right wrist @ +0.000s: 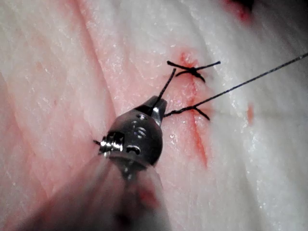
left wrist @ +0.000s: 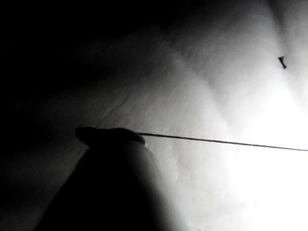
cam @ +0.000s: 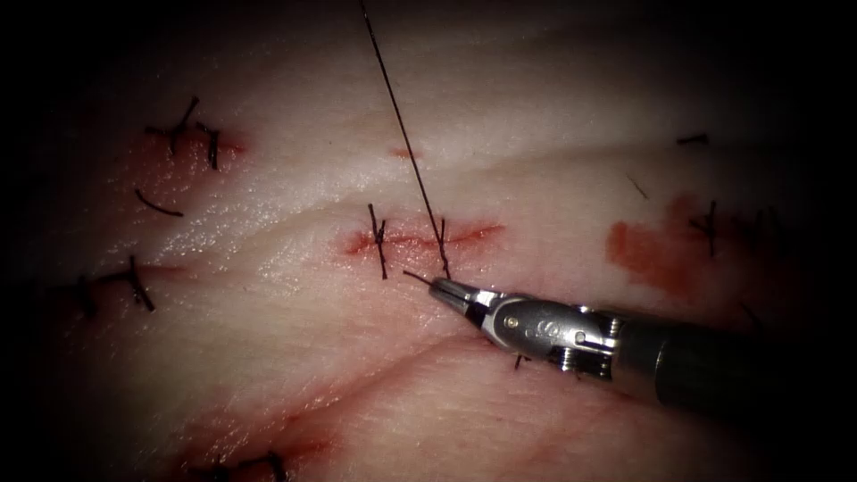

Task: Wound Closure
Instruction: Pull the right tool down and the left tool up to tie the knot, then wrap the suture once clockwise around the right tool, then grasp the suture tail, then move the right tool up and the left tool down to tie the knot.

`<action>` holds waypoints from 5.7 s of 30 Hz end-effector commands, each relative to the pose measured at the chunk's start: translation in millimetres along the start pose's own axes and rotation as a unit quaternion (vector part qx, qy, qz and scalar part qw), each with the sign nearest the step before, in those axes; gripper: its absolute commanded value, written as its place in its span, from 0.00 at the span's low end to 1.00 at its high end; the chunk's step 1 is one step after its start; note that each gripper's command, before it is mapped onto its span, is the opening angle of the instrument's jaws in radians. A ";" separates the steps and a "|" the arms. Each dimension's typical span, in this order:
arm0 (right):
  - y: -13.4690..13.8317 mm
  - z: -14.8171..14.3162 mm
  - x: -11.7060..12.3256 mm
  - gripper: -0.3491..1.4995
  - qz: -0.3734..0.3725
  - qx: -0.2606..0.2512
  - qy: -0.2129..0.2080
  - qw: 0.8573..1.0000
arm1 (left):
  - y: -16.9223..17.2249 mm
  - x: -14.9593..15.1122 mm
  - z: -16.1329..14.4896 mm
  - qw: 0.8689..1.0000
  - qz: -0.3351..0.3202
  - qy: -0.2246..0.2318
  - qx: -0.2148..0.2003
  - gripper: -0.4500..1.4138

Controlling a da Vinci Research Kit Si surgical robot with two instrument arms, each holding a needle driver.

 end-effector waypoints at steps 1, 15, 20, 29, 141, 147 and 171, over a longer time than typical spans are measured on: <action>-0.1 1.0 0.2 0.00 0.000 0.000 0.002 1.000 | -0.5 0.6 1.0 1.000 -0.004 0.001 0.005 0.00; -1.6 0.4 -0.5 0.00 -0.001 0.009 0.004 1.000 | -1.8 0.1 1.1 1.000 -0.016 0.000 0.017 0.00; -0.4 0.5 0.4 0.00 0.016 -0.017 0.028 0.999 | -0.7 0.4 -0.1 1.000 -0.018 -0.003 0.023 0.00; 4.1 0.6 4.6 0.94 0.102 -0.064 0.086 0.989 | 6.7 4.5 -8.0 0.995 -0.069 0.060 -0.038 0.00; 10.2 4.5 7.2 0.88 -0.110 0.490 0.079 0.861 | 39.2 -0.2 -14.6 0.961 0.056 -0.054 -0.265 0.00; 10.1 5.3 7.0 0.76 -0.118 0.486 0.080 0.862 | 39.6 -0.2 -15.1 0.962 0.053 -0.058 -0.262 0.00; 19.7 4.5 6.0 0.00 0.053 0.450 0.101 0.886 | 48.2 5.5 -33.7 0.941 0.092 -0.045 -0.323 0.00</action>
